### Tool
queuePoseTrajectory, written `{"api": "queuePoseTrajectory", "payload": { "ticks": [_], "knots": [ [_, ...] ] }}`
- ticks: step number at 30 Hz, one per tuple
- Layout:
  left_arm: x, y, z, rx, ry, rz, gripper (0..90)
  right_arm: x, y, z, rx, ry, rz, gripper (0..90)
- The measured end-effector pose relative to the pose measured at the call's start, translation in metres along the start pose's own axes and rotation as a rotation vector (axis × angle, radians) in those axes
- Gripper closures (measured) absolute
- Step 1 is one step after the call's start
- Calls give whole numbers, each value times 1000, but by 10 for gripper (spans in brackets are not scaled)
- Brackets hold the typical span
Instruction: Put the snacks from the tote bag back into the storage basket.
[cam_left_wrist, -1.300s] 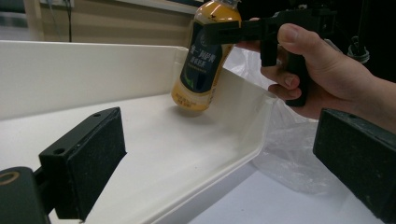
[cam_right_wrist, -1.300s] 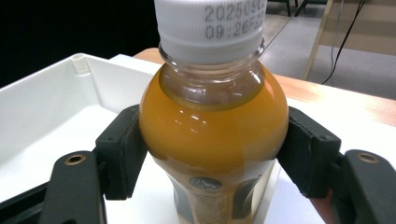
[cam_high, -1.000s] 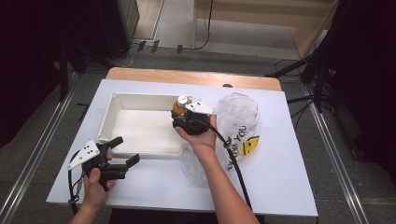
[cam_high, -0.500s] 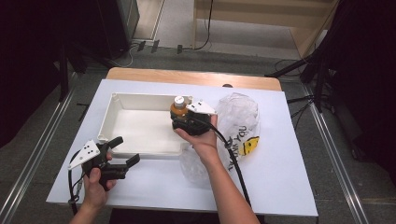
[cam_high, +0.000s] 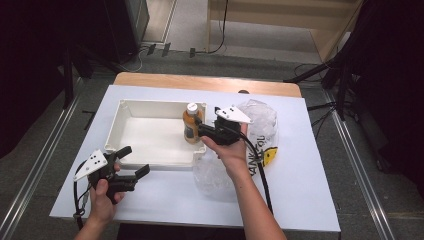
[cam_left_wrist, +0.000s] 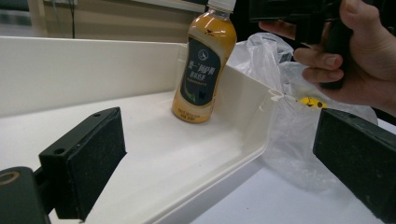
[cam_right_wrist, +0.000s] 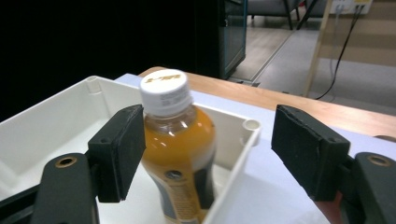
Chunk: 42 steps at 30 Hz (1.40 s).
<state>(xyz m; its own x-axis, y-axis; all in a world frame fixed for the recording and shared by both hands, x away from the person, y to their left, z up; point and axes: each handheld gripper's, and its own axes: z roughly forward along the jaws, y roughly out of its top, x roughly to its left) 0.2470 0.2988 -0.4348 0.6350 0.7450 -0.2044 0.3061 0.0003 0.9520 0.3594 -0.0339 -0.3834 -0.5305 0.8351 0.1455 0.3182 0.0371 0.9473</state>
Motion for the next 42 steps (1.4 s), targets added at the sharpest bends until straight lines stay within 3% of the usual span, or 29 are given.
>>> {"api": "queuePoseTrajectory", "payload": {
  "ticks": [6, 13, 26, 42],
  "knots": [
    [0, 0, 1, 2, 5, -2, 23, -10, 3, -19, -32, -18, 7, 275],
    [-5, -1, 4, 15, 4, 24, 23, -22, -4, -34, -27, -42, 11, 274],
    [-8, -2, 7, 31, 5, 33, 23, -42, -12, -62, -39, -83, 8, 273],
    [-9, -4, 9, 36, 12, 44, 23, -66, -28, -85, -39, -141, 1, 268]
  ]
}}
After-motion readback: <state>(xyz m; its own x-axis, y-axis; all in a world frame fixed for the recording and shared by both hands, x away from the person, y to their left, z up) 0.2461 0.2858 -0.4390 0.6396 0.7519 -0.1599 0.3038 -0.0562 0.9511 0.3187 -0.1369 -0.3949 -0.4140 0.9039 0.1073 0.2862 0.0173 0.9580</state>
